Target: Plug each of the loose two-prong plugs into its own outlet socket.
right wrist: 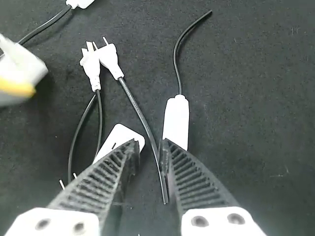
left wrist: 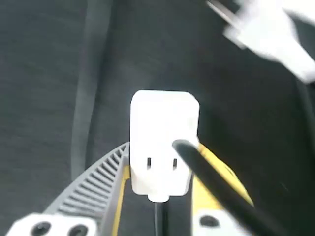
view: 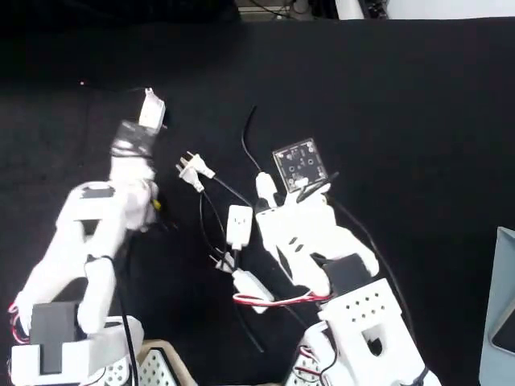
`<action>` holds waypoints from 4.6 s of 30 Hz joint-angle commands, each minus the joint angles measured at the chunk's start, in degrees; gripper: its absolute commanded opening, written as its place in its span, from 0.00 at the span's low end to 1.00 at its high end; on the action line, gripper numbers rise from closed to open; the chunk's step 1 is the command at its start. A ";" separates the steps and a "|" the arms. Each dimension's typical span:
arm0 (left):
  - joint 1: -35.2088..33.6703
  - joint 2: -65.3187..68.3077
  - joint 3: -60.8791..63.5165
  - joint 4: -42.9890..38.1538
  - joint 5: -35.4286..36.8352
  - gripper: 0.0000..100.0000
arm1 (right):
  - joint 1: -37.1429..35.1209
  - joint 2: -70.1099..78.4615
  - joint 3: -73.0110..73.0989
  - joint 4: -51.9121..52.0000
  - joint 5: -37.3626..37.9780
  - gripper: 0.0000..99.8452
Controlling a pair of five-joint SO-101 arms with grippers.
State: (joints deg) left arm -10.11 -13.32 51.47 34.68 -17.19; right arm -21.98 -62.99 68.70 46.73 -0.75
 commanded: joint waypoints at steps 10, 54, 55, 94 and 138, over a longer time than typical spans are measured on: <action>-6.81 5.63 -21.32 -1.93 0.18 0.06 | 0.70 -0.84 -0.22 -0.97 -0.26 0.07; -2.86 -35.34 -9.36 34.55 15.21 0.35 | 0.09 16.75 -8.13 -1.32 -0.26 0.07; -4.00 -36.92 -7.16 33.32 16.09 0.35 | -0.70 18.33 -9.54 -1.32 -0.26 0.07; -13.49 -48.35 16.40 19.43 23.03 0.35 | -11.87 79.52 -51.12 -10.37 -0.09 0.01; -13.49 -48.35 17.01 19.16 23.03 0.35 | 15.65 31.43 -33.54 30.33 -32.88 0.01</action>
State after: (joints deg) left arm -23.30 -60.97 68.88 55.08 5.76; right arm -8.62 -29.58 30.55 79.34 -31.96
